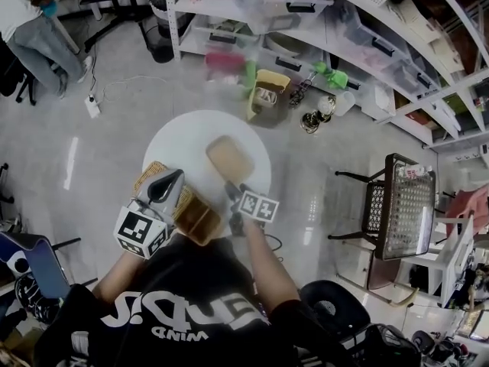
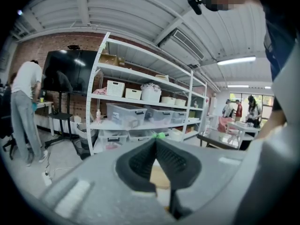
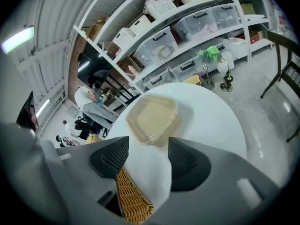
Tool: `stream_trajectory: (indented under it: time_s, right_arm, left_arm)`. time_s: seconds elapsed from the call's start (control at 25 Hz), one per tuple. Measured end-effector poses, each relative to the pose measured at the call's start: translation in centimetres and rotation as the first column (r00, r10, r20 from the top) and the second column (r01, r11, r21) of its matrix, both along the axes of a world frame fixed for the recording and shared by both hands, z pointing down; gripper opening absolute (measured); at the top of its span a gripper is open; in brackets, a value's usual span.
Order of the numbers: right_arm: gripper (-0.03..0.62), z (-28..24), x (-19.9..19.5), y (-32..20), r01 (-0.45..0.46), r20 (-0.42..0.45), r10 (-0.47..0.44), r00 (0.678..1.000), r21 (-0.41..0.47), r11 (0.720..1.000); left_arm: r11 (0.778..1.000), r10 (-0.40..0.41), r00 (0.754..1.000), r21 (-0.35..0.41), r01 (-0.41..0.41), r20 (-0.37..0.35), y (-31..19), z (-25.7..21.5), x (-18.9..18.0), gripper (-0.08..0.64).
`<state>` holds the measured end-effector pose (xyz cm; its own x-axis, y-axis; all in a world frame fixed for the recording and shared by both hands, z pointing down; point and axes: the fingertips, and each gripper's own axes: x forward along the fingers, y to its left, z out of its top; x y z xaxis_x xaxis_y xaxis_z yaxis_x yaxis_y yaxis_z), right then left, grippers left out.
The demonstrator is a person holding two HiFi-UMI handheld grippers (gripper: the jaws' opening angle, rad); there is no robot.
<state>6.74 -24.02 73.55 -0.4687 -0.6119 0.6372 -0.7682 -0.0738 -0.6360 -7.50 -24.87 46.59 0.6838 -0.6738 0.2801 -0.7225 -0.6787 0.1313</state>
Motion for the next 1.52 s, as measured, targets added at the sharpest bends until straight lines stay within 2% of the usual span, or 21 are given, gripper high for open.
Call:
stream_trajectory:
  time_s: [0.32, 0.6, 0.8, 1.52]
  right_arm:
    - [0.236, 1.7, -0.6, -0.4, -0.044, 0.089, 0.049, 0.995, -0.056, 0.997]
    - [0.204, 1.9, -1.7, -1.0, -0.044, 0.197, 0.055, 0.979, -0.061, 0.997]
    - [0.160, 2.1, -1.4, -1.1, -0.075, 0.214, 0.089, 0.973, -0.073, 0.994]
    - [0.080, 0.9, -1.1, -0.3, -0.104, 0.237, 0.115, 0.965, -0.059, 0.993]
  left_arm:
    - [1.000, -0.006, 1.000, -0.015, 0.006, 0.014, -0.8, 0.8, -1.0, 0.002]
    - [1.000, -0.009, 1.000, -0.023, 0.009, 0.014, -1.6, 1.1, -1.0, 0.002]
    - [0.999, -0.014, 1.000, -0.029, 0.015, 0.021, -1.7, 1.3, -1.3, 0.002]
    - [1.000, 0.001, 1.000, -0.025, -0.001, 0.003, -1.4, 1.2, -0.8, 0.002]
